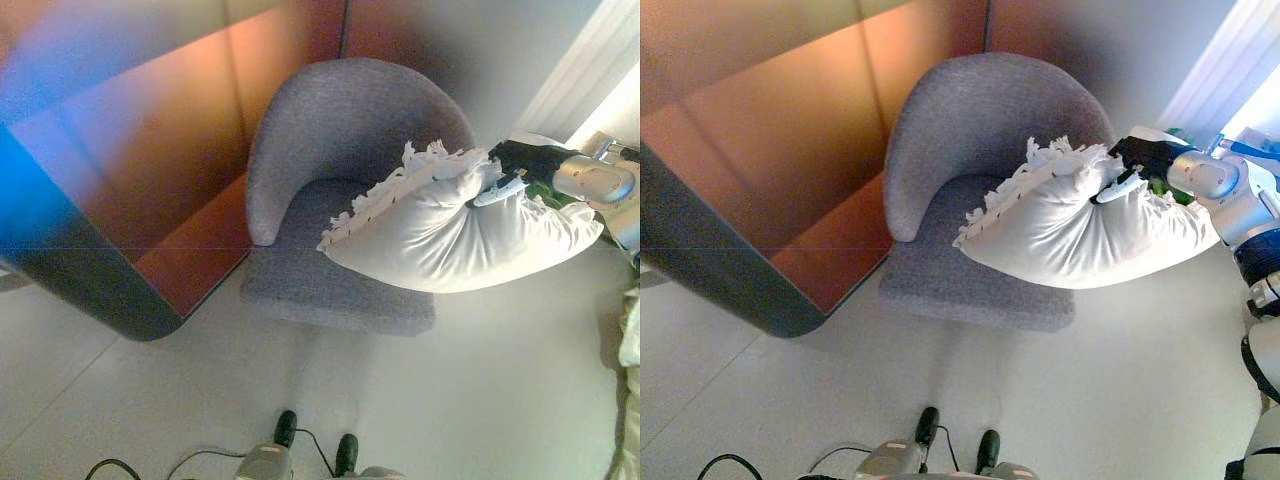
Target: Pick up the pillow and put it on the sofa.
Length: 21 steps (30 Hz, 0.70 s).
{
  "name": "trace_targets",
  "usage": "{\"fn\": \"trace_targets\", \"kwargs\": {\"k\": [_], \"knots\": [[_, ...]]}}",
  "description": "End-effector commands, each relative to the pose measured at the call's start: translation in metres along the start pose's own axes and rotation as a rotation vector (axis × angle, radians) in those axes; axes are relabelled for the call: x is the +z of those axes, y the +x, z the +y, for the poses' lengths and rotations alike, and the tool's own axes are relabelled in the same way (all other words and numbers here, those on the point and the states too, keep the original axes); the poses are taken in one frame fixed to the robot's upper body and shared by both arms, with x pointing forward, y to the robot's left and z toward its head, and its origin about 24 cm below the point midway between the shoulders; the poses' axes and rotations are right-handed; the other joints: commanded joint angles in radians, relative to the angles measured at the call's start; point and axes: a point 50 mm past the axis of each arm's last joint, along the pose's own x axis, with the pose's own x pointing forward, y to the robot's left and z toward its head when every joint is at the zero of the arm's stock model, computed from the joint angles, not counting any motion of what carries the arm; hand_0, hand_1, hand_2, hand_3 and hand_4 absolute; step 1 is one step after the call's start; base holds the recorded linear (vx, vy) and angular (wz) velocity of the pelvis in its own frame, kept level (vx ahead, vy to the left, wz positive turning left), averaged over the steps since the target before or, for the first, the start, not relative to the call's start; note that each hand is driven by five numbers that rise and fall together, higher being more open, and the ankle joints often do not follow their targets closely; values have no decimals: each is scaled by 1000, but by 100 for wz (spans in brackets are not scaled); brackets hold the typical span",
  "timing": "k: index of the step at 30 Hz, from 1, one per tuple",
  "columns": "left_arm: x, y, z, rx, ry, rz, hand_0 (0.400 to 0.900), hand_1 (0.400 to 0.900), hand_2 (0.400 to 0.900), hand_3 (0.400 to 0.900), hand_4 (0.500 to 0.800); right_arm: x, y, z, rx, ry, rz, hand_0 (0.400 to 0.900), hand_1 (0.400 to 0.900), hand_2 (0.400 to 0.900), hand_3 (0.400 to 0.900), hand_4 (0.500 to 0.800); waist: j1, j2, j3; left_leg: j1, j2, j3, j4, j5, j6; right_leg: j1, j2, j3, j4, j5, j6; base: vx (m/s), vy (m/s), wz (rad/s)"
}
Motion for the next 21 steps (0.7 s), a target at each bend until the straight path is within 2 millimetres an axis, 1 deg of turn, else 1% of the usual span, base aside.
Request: {"fn": "trace_targets", "kwargs": {"k": [1,3,6,8,10,11,13,15,16,18,21], "knots": [[-42,-5,15,37,81,162,900,900,900,900,800,53,-23,-87,-281,70,-96,400,400,400,400,500,45,-60,-87,40,-32,-25,-7,-87,0,19,0,-22,37,-19,42,25,17,17],[-40,-5,16,39,81,156,900,900,900,900,800,59,-19,-84,-279,45,-85,400,400,400,400,500,56,-62,-79,32,-32,-33,-6,-85,-1,15,-1,-27,38,-19,41,-5,7,15],[-36,-5,19,47,81,140,900,900,900,900,800,80,-13,-83,-288,-7,-111,400,400,400,400,500,75,-65,-58,16,-34,-49,-4,-79,0,5,-1,-38,38,-16,40,-32,-8,14],[-34,-5,21,54,79,132,900,900,900,900,800,98,-11,-82,-292,-30,-153,400,400,400,400,500,87,-67,-46,9,-35,-58,-4,-76,0,2,-2,-48,36,-16,40,-21,-12,13],[-32,-6,22,58,78,126,900,900,900,900,800,110,-10,-82,-303,-38,-169,400,400,400,400,500,97,-69,-34,2,-36,-65,-4,-74,0,0,-2,-56,36,-16,38,-22,-10,12],[-31,-6,22,59,73,121,900,900,900,900,800,112,-9,-83,-307,-42,-162,400,400,400,400,500,102,-69,-29,-2,-35,-68,-4,-72,0,-1,-2,-61,34,-17,37,-16,-3,12],[-30,-5,21,58,66,112,900,900,900,900,800,114,-10,-86,-332,-36,-143,400,400,400,400,500,108,-67,-21,-6,-36,-73,-6,-69,-1,-2,-3,-67,30,-16,36,-8,12,13],[-29,-5,21,59,63,106,900,900,900,900,800,109,-10,-88,-360,-40,-99,400,400,400,400,500,112,-66,-14,-12,-37,-79,-7,-69,-1,-3,-2,-69,25,-15,37,-21,4,11],[-29,-5,21,60,58,101,900,900,900,900,800,103,-11,-92,-387,-36,-65,400,400,400,400,500,116,-66,-9,-19,-38,-82,-7,-67,-1,-6,-2,-71,19,-13,38,-43,-2,6],[-29,-6,23,61,50,91,900,900,900,900,800,99,-13,-97,-417,-19,-44,400,400,400,400,500,120,-64,0,-28,-38,-86,-7,-65,-2,-13,-2,-74,17,-12,38,-63,2,5],[-26,-7,25,51,26,68,900,900,900,900,800,87,-20,-109,-468,11,24,400,400,400,400,500,123,-55,14,-49,-39,-87,-7,-60,-4,-28,-2,-77,10,-9,37,-88,27,8]]}}
